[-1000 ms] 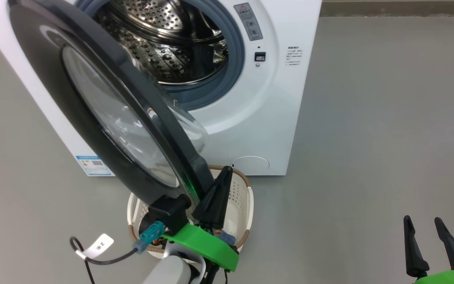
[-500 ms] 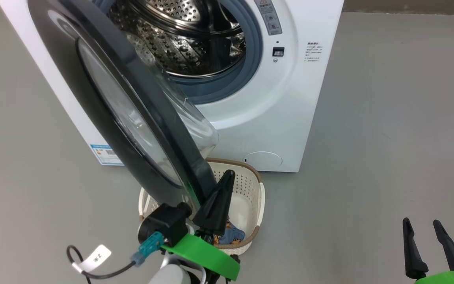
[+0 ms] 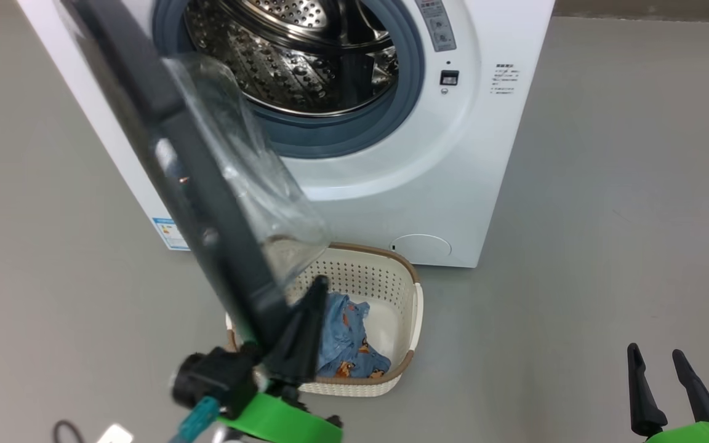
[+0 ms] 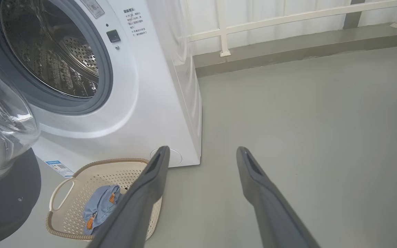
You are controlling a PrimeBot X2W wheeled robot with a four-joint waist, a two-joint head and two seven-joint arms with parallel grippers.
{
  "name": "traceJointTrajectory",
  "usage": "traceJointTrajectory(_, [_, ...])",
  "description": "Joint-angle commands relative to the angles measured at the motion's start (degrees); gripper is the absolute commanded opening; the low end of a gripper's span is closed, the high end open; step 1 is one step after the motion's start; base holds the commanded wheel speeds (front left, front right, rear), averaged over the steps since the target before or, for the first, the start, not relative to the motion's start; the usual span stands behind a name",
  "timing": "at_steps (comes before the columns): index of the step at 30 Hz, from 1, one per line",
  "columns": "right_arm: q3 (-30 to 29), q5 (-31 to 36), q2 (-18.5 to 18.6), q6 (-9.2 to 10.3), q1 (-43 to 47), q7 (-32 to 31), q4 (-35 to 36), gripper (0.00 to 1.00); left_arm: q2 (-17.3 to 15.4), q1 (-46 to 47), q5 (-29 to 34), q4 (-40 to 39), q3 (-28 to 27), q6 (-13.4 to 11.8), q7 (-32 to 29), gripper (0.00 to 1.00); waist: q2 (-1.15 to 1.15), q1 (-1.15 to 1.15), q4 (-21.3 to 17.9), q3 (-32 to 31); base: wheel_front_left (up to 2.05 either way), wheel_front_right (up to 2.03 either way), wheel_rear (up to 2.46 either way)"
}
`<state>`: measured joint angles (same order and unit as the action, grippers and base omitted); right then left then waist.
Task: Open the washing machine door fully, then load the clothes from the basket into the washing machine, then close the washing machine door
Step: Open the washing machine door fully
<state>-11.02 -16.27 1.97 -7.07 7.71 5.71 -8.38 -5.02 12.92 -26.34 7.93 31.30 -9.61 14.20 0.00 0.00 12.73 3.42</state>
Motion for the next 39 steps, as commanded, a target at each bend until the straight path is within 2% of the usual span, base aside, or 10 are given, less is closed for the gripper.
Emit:
traceJointTrajectory(1, [1.43, 0.10, 0.91, -0.42, -2.09, 0.69, 0.97, 1.00, -4.07, 1.36, 0.31, -1.18, -6.19, -2.71, 0.08, 0.00, 0.00, 0.00, 0.32, 0.06, 0.00, 0.00, 0.00])
traceJointTrajectory(11, [0.98, 0.47, 0.91, -0.42, -1.96, 0.56, -0.17, 1.00, -6.67, -2.90, 2.51, -9.00, -5.39, -5.76, -1.74, 0.00, 0.00, 0.00, 3.14, -0.35, 0.00, 0.00, 0.00])
traceJointTrajectory(21, [0.31, 0.73, 0.91, -0.42, -1.91, 0.46, -0.33, 1.00, -9.00, -6.81, 2.75, -12.99, -6.99, -8.63, -2.93, 0.00, 0.00, 0.00, 6.79, -0.31, 0.00, 0.00, 0.00])
traceJointTrajectory(29, [0.11, 1.04, 0.91, -0.42, -2.15, 0.21, 0.03, 1.00, -10.45, -8.24, 2.44, -13.65, -7.91, -9.60, -3.86, 0.00, 0.00, 0.00, 9.99, -0.11, 0.00, 0.00, 0.00])
traceJointTrajectory(39, [0.43, 1.04, 0.91, -0.42, -2.44, 0.20, -0.06, 1.00, -12.20, -9.04, 1.46, -11.94, -10.27, -10.64, -4.15, 0.00, 0.00, 0.00, 11.66, 0.03, 0.00, 0.00, 0.00])
